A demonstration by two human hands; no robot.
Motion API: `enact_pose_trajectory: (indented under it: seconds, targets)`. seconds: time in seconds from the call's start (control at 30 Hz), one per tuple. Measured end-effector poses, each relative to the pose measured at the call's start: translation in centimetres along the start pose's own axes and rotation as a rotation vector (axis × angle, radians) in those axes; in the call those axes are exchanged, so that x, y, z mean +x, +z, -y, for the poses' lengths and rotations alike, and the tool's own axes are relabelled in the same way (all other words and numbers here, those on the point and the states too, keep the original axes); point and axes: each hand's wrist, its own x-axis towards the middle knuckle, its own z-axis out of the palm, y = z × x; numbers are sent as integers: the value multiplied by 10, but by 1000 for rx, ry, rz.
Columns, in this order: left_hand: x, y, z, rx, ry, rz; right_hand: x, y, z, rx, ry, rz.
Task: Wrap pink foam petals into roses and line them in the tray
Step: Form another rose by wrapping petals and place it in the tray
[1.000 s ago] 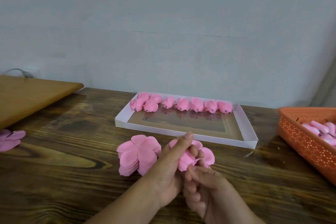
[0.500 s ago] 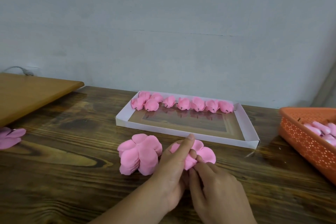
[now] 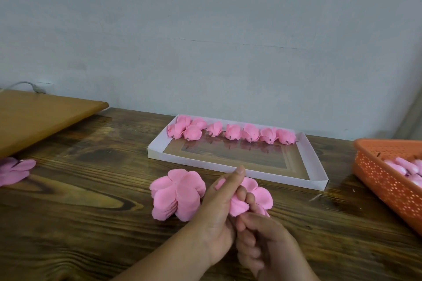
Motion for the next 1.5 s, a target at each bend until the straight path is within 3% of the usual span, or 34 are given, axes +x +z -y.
enact_pose_trajectory:
  seconds: [0.1, 0.23, 0.37, 0.5, 0.6, 0.67, 0.73, 0.87, 1.03, 1.13, 1.2, 1.33, 1.5]
  targets:
    - [3, -2, -2, -38, 15, -58, 1, 0, -1, -81, -49, 5]
    - [8, -4, -3, -51, 31, -116, -2, -5, -6, -485, -264, -42]
    - [11, -5, -2, -91, 59, -148, -6, -14, -13, -1070, -658, -203]
    - [12, -6, 4, -78, 51, -153, -8, -8, -10, -1403, -702, -269]
    - [13, -5, 6, -85, 53, -152, -4, -8, -6, -1611, -856, -309]
    - [13, -5, 5, -88, 50, -144, -2, -10, -8, -1573, -951, -300]
    - [11, -5, 2, -92, 35, -125, -2, -15, -10, -1421, -890, -254]
    - [8, -3, -4, -132, 3, -108, -5, -11, -7, -902, -503, -142]
    - [7, -3, -5, -107, -3, -134, -6, 9, 3, -64, 80, -57]
    - [7, -3, -4, -109, 7, -140, -6, 13, 4, -54, 164, -57]
    - [8, -3, -5, -115, 9, -152, -10, 11, 5, -256, 28, -84]
    - [10, -4, -3, -86, 4, -197, -12, -2, -6, -1075, -476, -251]
    - [10, -6, 1, -23, 0, -204, -2, -10, -10, -1351, -882, -235]
